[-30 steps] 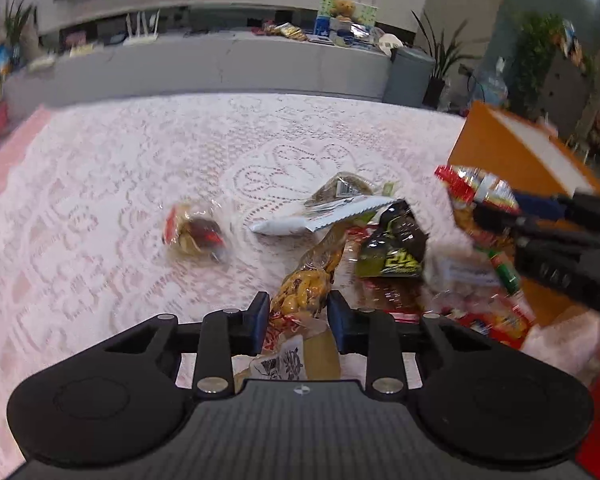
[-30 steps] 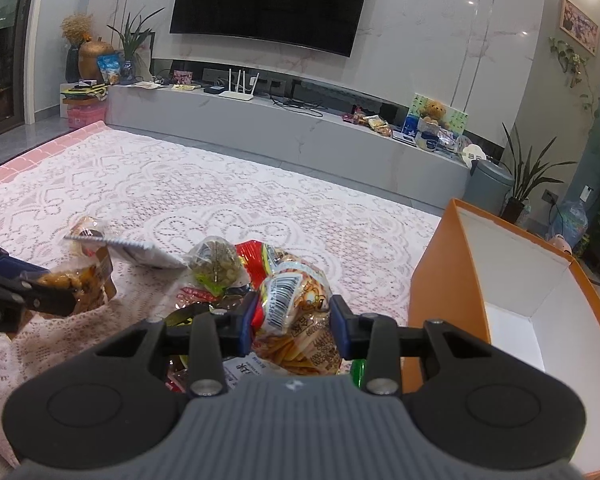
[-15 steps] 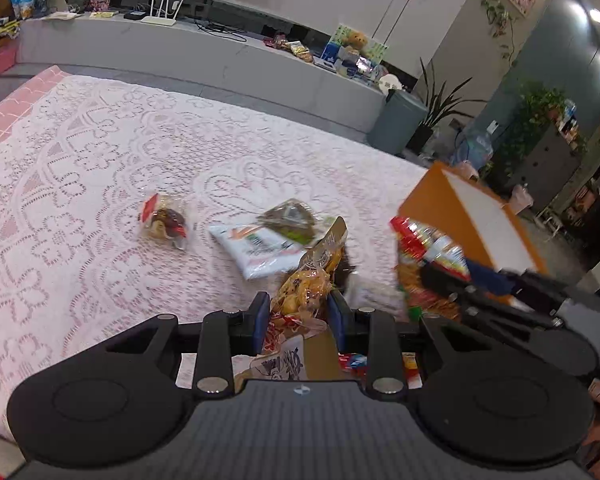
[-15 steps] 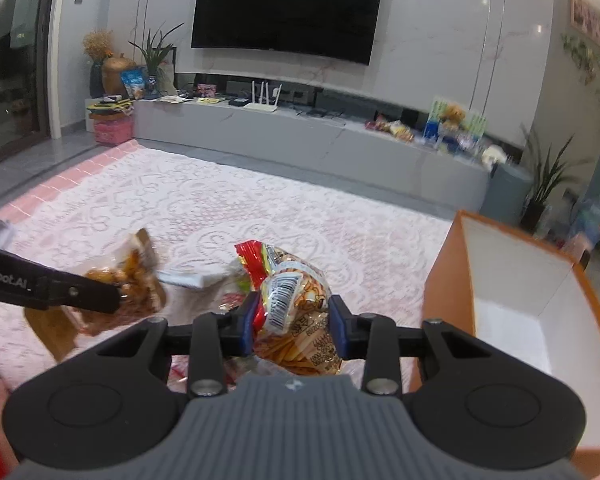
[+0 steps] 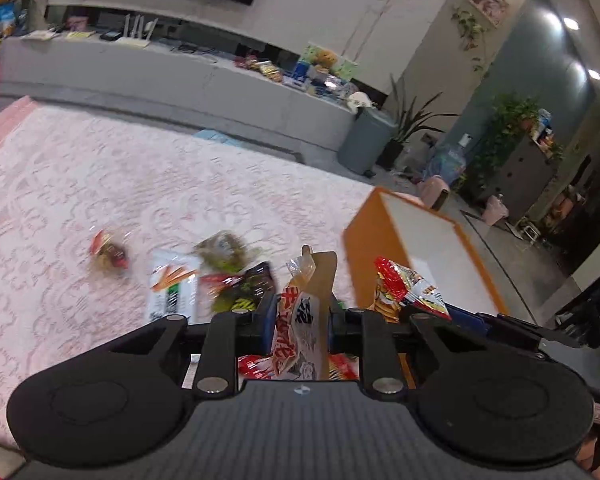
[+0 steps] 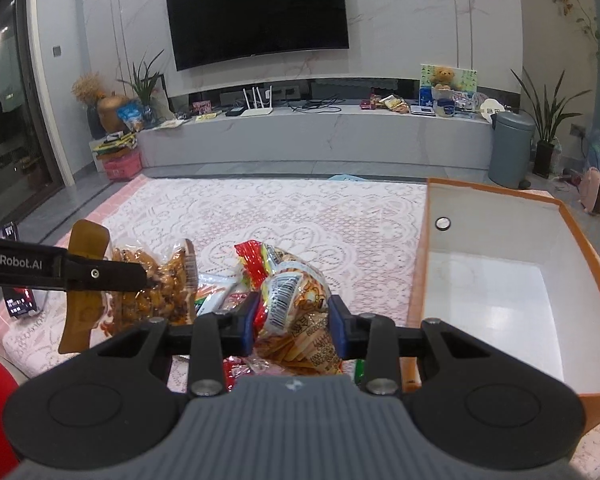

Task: Organize snacks
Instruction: 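Carry the peanut bag with the left tool while the right tool carries the bread bag to the box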

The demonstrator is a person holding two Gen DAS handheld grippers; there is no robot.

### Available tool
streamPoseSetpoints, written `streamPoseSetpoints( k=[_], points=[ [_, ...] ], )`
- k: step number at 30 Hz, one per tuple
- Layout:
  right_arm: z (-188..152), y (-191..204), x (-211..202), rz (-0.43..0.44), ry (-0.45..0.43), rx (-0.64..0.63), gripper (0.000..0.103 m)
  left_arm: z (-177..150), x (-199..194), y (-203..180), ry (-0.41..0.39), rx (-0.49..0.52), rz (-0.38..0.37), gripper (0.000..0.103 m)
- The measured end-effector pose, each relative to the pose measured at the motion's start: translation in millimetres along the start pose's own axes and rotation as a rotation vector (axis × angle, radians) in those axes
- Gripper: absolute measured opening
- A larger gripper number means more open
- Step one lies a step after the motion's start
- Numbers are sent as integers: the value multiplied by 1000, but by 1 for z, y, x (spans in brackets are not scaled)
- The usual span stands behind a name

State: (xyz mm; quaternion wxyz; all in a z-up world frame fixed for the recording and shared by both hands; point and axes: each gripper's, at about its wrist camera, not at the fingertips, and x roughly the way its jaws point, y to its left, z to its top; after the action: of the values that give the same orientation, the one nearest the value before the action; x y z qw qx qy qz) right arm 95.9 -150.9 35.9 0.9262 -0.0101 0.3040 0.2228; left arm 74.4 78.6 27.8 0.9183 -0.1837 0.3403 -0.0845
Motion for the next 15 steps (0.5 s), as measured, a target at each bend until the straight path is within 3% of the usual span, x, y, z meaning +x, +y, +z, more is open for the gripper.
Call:
streamPoseSetpoints(
  k=[9,15],
  points=[
    [26,-44,-28,-56,-40,22,34,30,23,-66,-11,92,-123,25],
    [42,-89,-37,-130,-2,40,34,41,62,-116,31,158,-223,25]
  ],
)
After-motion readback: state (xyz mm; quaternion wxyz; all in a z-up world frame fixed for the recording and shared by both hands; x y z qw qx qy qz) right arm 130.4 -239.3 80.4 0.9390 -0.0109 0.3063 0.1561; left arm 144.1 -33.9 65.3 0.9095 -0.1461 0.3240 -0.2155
